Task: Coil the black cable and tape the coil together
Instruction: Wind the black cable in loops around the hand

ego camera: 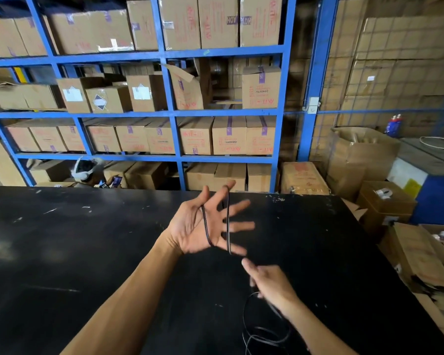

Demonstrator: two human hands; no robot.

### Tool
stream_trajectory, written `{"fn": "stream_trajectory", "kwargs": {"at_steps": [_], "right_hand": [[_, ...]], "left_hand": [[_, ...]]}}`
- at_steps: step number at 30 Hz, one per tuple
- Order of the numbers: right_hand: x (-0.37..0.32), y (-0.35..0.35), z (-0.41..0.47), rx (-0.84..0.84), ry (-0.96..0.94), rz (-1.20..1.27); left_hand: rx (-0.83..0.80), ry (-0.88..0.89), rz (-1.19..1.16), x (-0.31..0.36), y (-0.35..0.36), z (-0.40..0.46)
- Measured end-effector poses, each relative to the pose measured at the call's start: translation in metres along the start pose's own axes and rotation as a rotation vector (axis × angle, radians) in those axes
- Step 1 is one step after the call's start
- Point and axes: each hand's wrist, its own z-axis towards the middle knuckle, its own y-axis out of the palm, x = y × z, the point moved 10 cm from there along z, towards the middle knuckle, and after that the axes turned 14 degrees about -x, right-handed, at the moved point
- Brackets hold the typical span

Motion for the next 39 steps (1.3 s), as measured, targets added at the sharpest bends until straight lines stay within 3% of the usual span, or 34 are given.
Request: {"fn": "stream_trajectory", "kwargs": {"at_steps": [3, 6, 8, 10, 13, 16, 19, 23, 27, 34, 39], "right_hand": [[-0.033, -0.049, 0.018, 0.025, -0.048, -0.062], [-0.076, -0.079, 0.027, -0.018, -0.076, -0.194], [-0.1, -0.086, 0.026, -0.042, -0.12, -0.192], [-0.116, -0.082, 0.019, -0.091, -0.166, -0.135], [-0.117, -0.056, 0.002, -0.251, -0.242, 0.034], [-0.1, -0.014, -0.013, -0.4, -0.286, 0.215], [-0.091, 0.015, -0.021, -0.418, -0.348, 0.305], [-0.088, 0.018, -0.026, -0.349, -0.434, 0.33], [-0.077, 0.003, -0.02, -0.163, -0.453, 0.381], [-0.057, 0.016, -0.006, -0.198, -0.394, 0.228], [-0.025, 0.025, 0.004, -0.256, -0.344, 0.723]], "left_hand": [[-0.037, -0.323, 0.058, -0.045, 0.009, -0.014], [0.09, -0.696, 0.226, -0.088, -0.012, -0.038], [0.197, -0.798, 0.295, -0.098, -0.029, -0.047], [0.354, -0.683, 0.288, -0.084, -0.048, -0.05], [0.538, -0.346, 0.193, -0.045, -0.075, -0.056], [0.483, -0.13, 0.152, -0.019, -0.077, -0.042], [0.295, 0.045, 0.048, -0.007, -0.057, -0.015], [0.269, 0.159, 0.014, -0.001, -0.048, -0.004], [0.412, 0.26, 0.046, 0.015, -0.059, -0.017], [0.415, 0.397, 0.026, 0.04, -0.049, -0.015], [0.358, 0.525, 0.03, 0.062, -0.035, -0.014]]}}
